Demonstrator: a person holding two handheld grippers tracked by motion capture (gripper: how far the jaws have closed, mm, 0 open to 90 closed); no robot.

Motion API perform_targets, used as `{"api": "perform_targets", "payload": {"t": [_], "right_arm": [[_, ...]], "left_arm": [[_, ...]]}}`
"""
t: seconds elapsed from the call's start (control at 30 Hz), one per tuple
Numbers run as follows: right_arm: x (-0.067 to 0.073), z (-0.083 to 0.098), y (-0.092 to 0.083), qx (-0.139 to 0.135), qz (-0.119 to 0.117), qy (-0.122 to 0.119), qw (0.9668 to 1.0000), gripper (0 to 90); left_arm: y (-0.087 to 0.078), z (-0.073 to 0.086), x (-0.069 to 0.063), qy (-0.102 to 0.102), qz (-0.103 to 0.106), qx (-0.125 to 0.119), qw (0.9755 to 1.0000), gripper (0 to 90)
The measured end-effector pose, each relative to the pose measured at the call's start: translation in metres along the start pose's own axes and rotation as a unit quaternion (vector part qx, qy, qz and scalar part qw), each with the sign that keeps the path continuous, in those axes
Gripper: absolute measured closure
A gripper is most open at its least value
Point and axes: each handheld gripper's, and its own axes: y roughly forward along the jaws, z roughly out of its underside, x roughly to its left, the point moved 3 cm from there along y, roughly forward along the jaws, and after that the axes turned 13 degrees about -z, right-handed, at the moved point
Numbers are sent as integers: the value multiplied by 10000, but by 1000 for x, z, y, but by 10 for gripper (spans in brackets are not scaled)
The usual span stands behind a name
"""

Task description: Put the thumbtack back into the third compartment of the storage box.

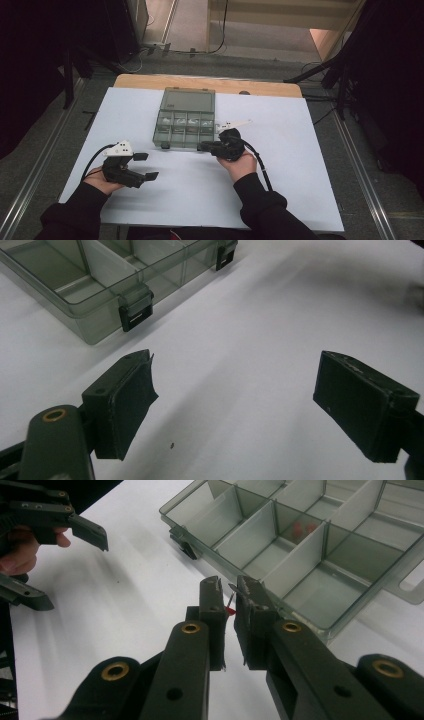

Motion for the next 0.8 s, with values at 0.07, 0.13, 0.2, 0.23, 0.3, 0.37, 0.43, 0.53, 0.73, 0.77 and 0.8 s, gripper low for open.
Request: {"api": "perform_targets", "payload": {"t": [0.07,0.13,0.2,0.23,0.3,0.37,0.43,0.53,0.73,0.77,0.8], "right_arm": [[-1,-2,1,-7,7,-7,10000,841],[-2,-3,3,-39,1,35,10000,841],[-3,-5,4,-69,-5,31,10000,841],[-3,-6,5,-91,-17,26,10000,841],[-4,-9,5,-93,2,31,10000,841],[-4,-12,5,-122,27,31,9999,841],[-4,-15,5,-110,11,35,9999,841],[-4,-20,6,-73,21,-25,10000,841],[-4,-31,9,-85,-22,-42,10000,841],[-4,-33,10,-77,-12,-28,10000,840],[-5,-34,11,-96,-5,-46,9999,841]], "left_arm": [[0,0,0,2,10,-21,10000,157],[0,0,0,52,32,-16,10000,157],[-1,0,-1,80,41,15,10000,156],[-1,0,-1,84,65,15,9999,156],[-1,0,-1,71,66,3,10000,157],[-1,0,-1,33,53,-7,10000,157],[0,-1,-1,-6,57,-37,10000,156],[0,-1,-2,1,34,-26,10000,157],[1,-1,-4,24,59,15,10000,157],[1,-1,-4,24,52,26,10000,157],[2,-2,-5,-16,63,33,10000,157]]}}
